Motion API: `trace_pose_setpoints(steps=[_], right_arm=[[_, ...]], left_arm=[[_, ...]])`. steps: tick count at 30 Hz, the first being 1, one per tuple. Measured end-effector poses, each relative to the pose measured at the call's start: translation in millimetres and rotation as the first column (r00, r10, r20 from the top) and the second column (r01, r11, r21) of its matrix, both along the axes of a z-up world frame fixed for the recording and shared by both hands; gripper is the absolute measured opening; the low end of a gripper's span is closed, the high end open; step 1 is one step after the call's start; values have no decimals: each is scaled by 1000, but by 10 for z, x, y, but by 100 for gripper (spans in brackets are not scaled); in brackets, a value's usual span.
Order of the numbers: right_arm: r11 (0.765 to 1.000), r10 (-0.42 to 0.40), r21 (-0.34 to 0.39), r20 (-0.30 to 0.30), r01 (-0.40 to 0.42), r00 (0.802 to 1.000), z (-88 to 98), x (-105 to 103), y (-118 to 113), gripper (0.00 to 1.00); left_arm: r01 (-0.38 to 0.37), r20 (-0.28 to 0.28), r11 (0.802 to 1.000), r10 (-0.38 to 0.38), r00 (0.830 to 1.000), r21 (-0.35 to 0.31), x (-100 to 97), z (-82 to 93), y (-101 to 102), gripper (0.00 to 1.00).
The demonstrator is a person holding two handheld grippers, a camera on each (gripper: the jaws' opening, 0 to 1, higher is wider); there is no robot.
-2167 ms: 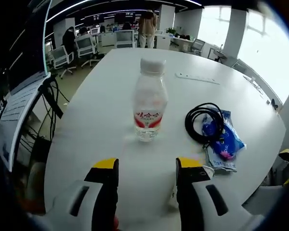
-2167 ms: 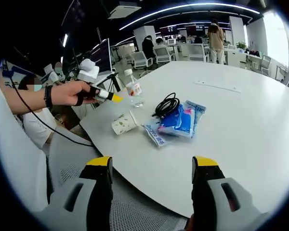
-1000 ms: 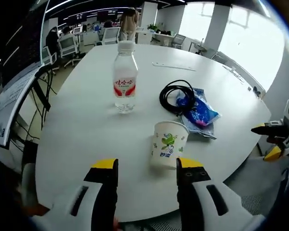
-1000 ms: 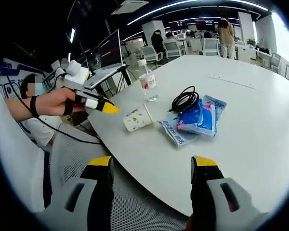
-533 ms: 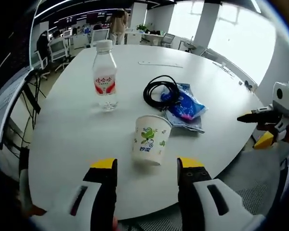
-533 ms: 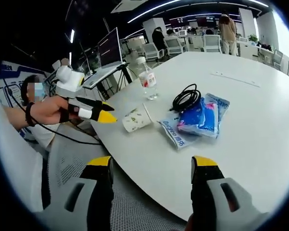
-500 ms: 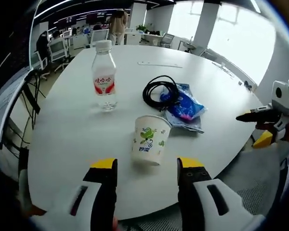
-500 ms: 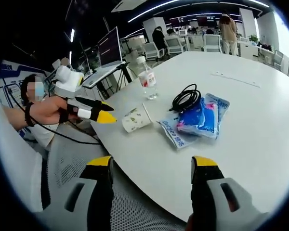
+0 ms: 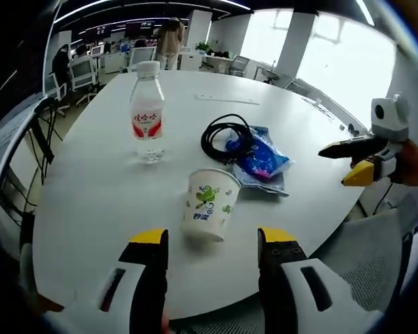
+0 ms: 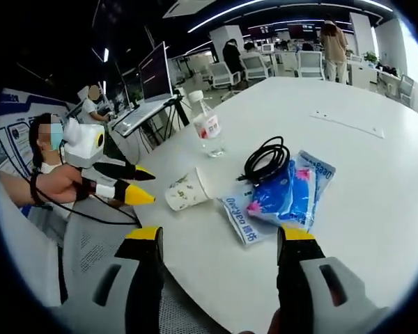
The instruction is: Arrange the tabletop items into an orderly group along one side of the table until the central work area is clear of visible clutter.
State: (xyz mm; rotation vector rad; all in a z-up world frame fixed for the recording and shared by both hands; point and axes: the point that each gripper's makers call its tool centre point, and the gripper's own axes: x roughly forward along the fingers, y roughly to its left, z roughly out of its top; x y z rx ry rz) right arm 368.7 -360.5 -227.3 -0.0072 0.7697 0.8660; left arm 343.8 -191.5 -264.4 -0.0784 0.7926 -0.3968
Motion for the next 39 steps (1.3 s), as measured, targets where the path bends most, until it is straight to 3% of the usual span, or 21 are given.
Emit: trace_pose_setpoints(steps=[15, 22, 33, 39], right_arm=[[999, 27, -25, 21, -27, 999, 10, 664, 126, 64], [999, -22, 28, 4, 22, 1000, -4, 934, 248, 63], [998, -54, 16, -27, 54, 998, -194, 1403, 328, 62], [998, -60, 26, -69, 62, 996, -305, 1552, 423, 60]], left_arm=[[18, 27, 1000, -18, 999, 2, 32, 42, -12, 52], [23, 33, 1000, -23, 999, -1, 66, 83, -44, 52], [36, 39, 999, -36, 999, -3, 80, 132, -89, 52], [38, 35, 999, -38, 999, 1, 71, 148, -98, 51]])
